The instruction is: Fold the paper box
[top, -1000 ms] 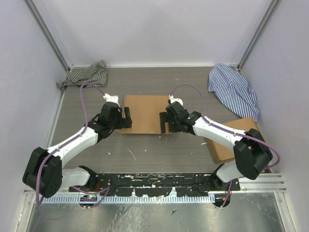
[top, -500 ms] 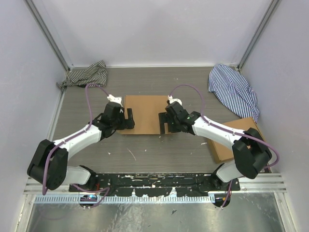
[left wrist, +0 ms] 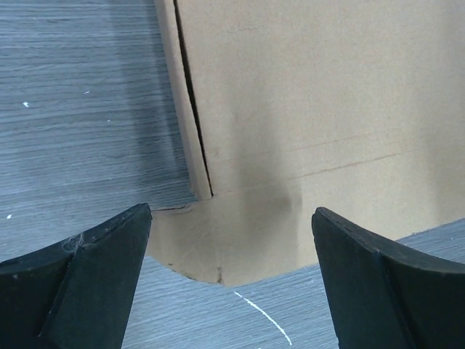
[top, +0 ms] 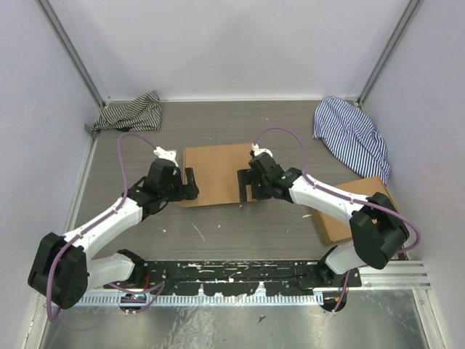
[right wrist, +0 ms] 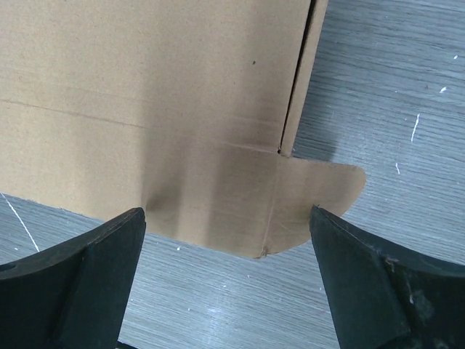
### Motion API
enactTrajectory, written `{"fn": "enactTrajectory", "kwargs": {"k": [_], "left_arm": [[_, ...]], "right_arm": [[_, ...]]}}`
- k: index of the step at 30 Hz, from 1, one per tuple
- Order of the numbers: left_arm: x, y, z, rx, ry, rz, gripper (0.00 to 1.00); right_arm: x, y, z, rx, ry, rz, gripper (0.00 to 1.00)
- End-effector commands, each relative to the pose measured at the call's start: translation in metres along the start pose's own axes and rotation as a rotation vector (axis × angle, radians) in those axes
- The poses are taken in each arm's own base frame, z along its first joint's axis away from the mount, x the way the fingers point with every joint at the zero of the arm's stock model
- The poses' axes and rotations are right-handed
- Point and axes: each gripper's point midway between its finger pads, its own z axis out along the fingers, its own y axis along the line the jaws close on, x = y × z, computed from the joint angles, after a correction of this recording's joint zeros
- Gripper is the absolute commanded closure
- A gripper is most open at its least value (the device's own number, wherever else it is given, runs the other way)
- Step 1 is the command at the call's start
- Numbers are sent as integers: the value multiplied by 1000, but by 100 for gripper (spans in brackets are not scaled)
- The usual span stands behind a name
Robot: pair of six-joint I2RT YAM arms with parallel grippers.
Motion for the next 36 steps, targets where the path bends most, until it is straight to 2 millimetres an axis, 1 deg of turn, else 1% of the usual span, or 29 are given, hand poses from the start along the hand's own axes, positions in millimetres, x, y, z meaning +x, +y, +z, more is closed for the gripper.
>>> {"fn": "enactTrajectory", "kwargs": {"k": [1, 6, 10, 17, 22, 26, 31, 33, 36], "left_arm": [[2, 12, -5, -59, -1, -3, 1], [7, 14, -11, -73, 28, -11, 1], [17, 8, -12, -28, 50, -33, 1], [23, -10, -11, 79, 43, -66, 1], [33, -11, -6, 84, 92, -57, 1], [34, -18, -3, 110, 93, -49, 3], [26, -28, -2, 154, 74, -43, 4], [25, -32, -3, 172, 77, -42, 5], [27, -37, -7, 194, 91, -43, 7]], "right_arm": [[-18, 10, -3, -35, -57, 1, 0], [-19, 7, -5, -22, -64, 3, 0], [-19, 7, -7, -22, -61, -4, 0], [-14, 14, -5, -65, -36, -17, 0], [-10, 19, -6, -101, -25, -18, 0], [-6, 23, -4, -125, -11, -26, 1], [-5, 30, -5, -168, -3, -37, 2], [-5, 35, -6, -193, 0, -39, 3], [-4, 38, -6, -200, 4, -38, 3]]}}
